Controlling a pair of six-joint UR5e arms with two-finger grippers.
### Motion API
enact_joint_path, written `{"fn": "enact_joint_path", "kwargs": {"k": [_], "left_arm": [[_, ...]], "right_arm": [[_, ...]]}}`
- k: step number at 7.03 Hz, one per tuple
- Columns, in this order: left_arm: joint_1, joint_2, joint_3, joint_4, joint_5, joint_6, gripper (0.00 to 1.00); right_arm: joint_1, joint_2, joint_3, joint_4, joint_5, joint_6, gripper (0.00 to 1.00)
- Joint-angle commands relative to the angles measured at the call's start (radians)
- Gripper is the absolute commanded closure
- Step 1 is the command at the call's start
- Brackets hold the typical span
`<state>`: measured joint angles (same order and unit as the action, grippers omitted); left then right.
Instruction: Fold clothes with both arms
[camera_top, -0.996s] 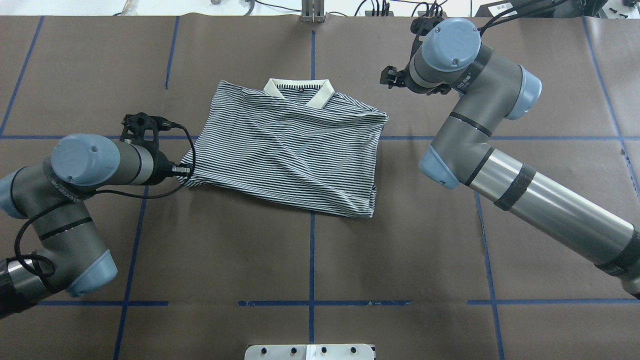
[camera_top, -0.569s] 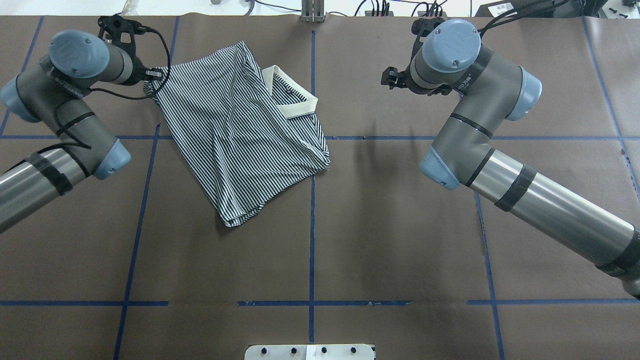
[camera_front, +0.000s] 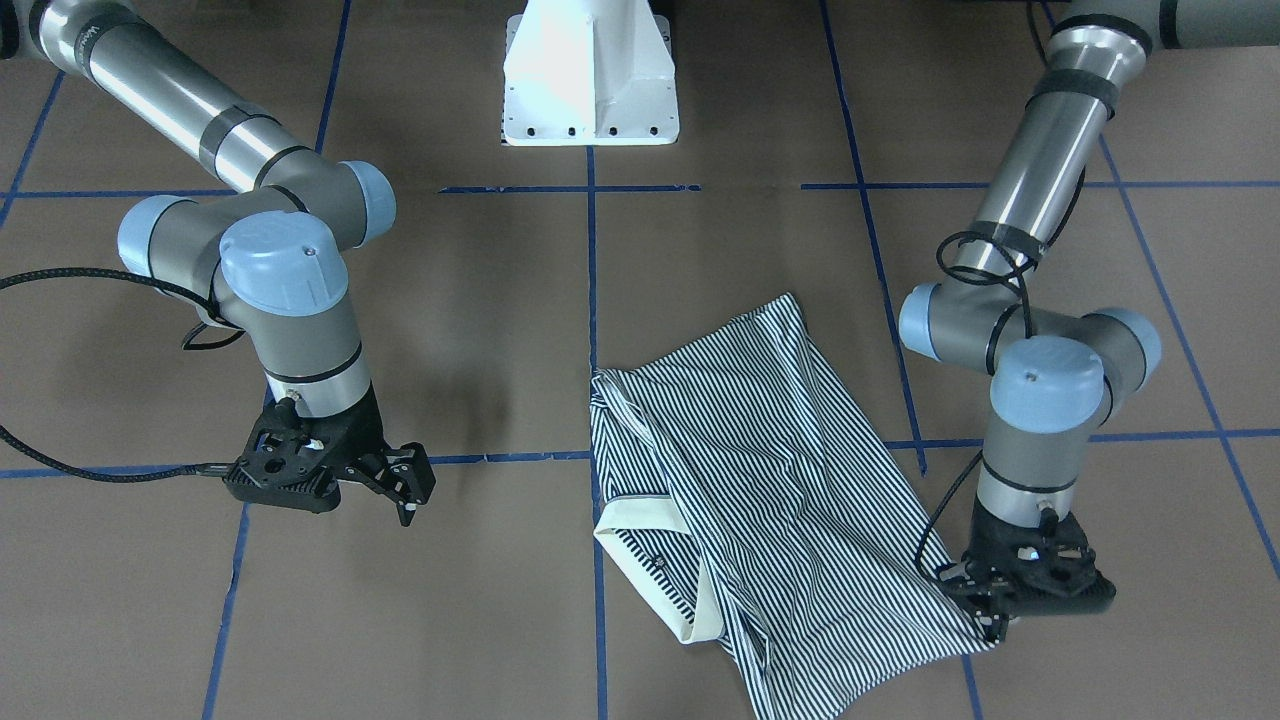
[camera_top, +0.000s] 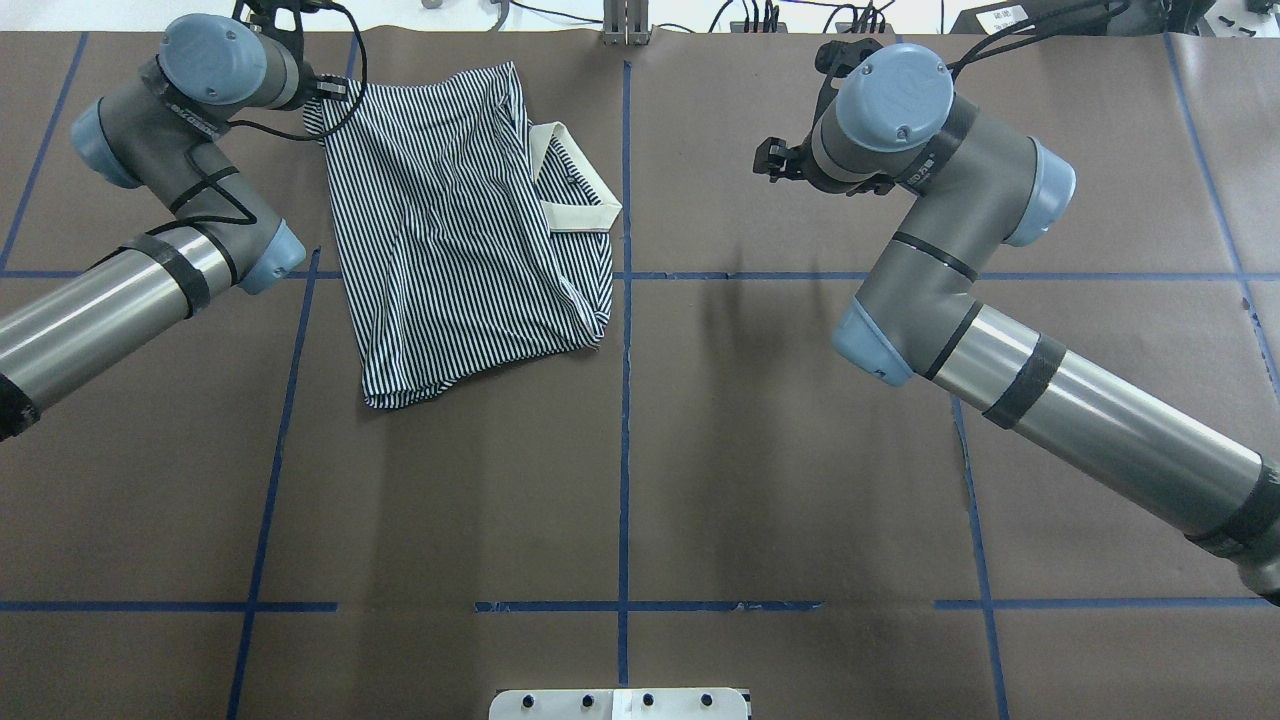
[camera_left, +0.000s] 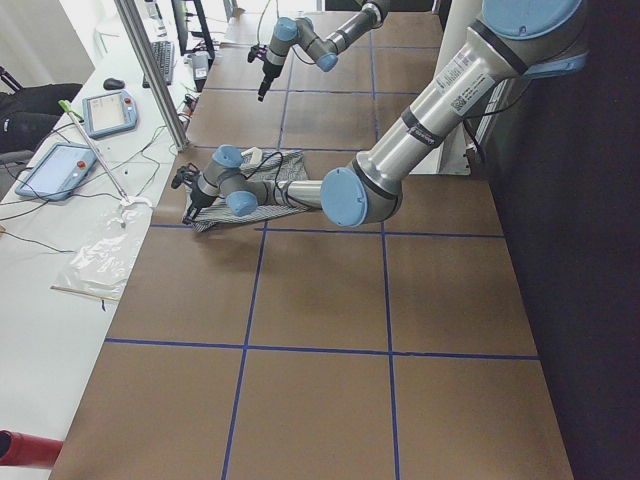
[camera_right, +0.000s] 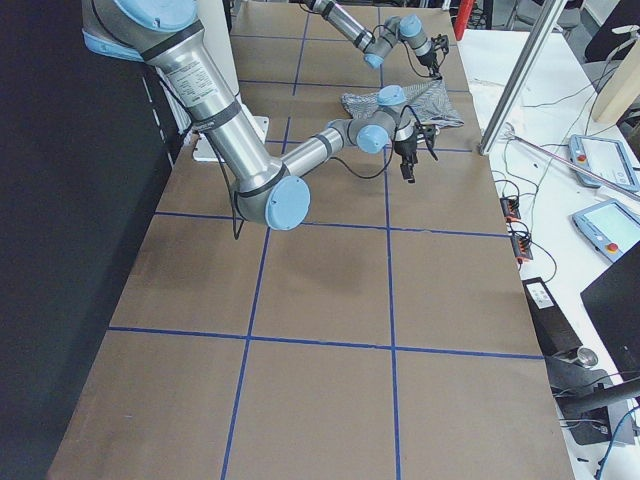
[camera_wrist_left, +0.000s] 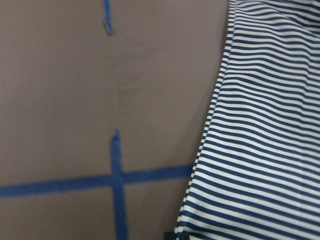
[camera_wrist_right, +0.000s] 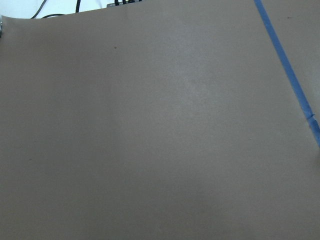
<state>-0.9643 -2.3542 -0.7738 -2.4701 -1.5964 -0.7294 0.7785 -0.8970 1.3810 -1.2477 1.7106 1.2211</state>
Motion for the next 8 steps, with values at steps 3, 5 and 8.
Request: {"fn": "enact_joint_path", "kwargs": {"k": [3, 5, 8], "left_arm": [[-0.125, 0.191, -0.288, -0.001, -0.264, 0.254, 0.00], [-0.117, 0.208, -0.301, -0.012, -0.264, 0.220, 0.00], [-0.106, 0.214, -0.303, -0.013, -0.264, 0.219, 0.00]], "right_arm": [[-0.088, 0.232, -0.162, -0.004, -0.106, 0.278, 0.24], [-0.161, 0.376, -0.355, 0.058, -0.211, 0.473, 0.40], [-0.214, 0.451, -0.562, 0.192, -0.317, 0.529, 0.30]]}}
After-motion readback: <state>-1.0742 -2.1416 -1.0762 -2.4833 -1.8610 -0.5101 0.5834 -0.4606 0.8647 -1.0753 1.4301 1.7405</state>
